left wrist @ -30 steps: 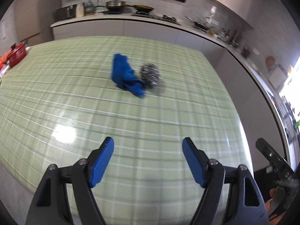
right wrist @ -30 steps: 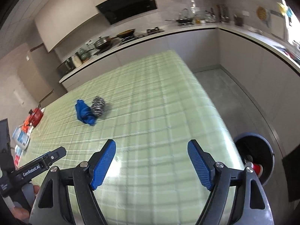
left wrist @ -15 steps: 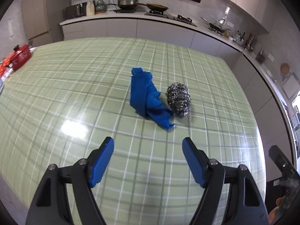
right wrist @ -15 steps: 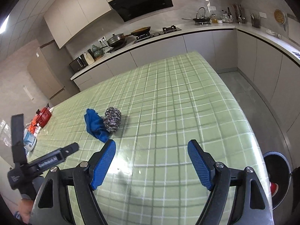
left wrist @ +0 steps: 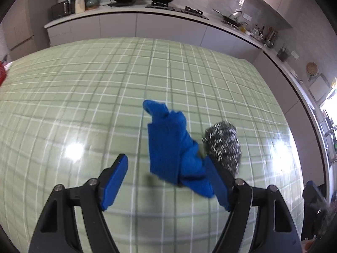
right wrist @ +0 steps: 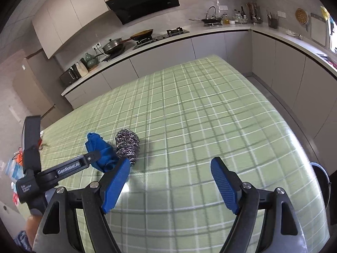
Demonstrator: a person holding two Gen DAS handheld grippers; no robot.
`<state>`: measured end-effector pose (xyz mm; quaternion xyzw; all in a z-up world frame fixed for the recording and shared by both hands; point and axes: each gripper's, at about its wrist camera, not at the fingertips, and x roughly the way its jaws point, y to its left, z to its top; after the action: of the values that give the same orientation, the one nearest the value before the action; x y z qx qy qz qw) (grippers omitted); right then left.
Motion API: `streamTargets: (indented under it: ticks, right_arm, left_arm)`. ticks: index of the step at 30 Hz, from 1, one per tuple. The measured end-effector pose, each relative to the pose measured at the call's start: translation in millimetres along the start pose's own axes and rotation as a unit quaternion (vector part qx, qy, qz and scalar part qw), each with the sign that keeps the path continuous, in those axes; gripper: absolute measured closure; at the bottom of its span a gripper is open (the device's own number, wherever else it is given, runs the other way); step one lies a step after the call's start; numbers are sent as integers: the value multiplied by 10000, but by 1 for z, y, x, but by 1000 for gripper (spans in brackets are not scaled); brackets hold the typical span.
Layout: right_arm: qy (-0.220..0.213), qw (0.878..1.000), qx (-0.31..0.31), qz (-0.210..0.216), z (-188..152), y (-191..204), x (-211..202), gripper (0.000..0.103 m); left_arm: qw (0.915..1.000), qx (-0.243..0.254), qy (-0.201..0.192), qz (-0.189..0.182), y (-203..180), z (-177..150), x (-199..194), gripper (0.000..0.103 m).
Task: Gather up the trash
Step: 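Grasp the blue cloth with the left tool while the right tool grasps the steel wool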
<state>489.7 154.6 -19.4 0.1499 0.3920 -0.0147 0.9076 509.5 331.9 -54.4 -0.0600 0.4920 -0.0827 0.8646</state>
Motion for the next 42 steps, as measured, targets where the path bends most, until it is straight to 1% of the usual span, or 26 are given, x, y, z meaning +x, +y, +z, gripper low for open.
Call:
streamTargets:
  ticks: [4, 8, 10, 13, 19, 25, 30, 33, 35, 36, 37, 38, 39, 40, 41, 42]
  right_arm:
    - [26, 9999, -57, -100, 3, 15, 13, 22]
    - [91, 9999, -23, -105, 6, 22, 25, 22]
    - [134, 9999, -27, -98, 7, 27, 33, 22]
    - [231, 9997, -37, -51, 8, 34, 46, 22]
    - [421, 9988, -229, 121, 9, 56, 78, 22]
    - [602, 9973, -371, 201, 9, 70, 108, 22]
    - [733, 9961, -462, 167, 10, 75, 130, 22]
    - [739, 9957, -546, 90, 12, 77, 140, 22]
    - [733, 9952, -642, -4, 11, 81, 145, 22]
    - [730, 9951, -673, 8, 10, 82, 146, 23]
    - [718, 9950, -695, -6, 10, 84, 148, 29]
    - [691, 9950, -726, -43, 10, 85, 149, 36]
    - [683, 9949, -744, -55, 10, 86, 149, 40]
    - [670, 9946, -786, -85, 10, 87, 150, 46]
    - [671, 9943, -823, -113, 11, 89, 151, 49]
    - [668, 9941, -841, -119, 11, 90, 152, 49]
  left_arm:
    - [9999, 154, 50, -24, -1, 8, 14, 26]
    - [9997, 169, 184, 3, 4, 9, 25, 26]
    - [9995, 243, 188, 61, 6, 8, 25, 24]
    - [9988, 393, 157, 237, 15, 5, 20, 24]
    - [9989, 224, 223, 333, 56, -9, 3, 24]
    - [9992, -36, 255, 314, 89, -26, -14, 24]
    - [9995, -91, 212, 196, 101, -37, -20, 25]
    - [9997, -60, 193, 115, 99, -39, -19, 25]
    - [9998, -36, 189, 78, 93, -34, -14, 27]
    - [9998, -16, 187, 77, 85, -29, -10, 28]
    - [9998, 4, 188, 77, 80, -28, -9, 28]
    - [9998, 17, 175, 68, 79, -28, -9, 31]
    - [9999, 26, 156, 56, 77, -28, -9, 32]
    - [9999, 35, 157, 51, 73, -24, -7, 37]
    - [9998, 49, 158, 56, 72, -23, -6, 43]
    - [9998, 64, 155, 69, 71, -22, -5, 45]
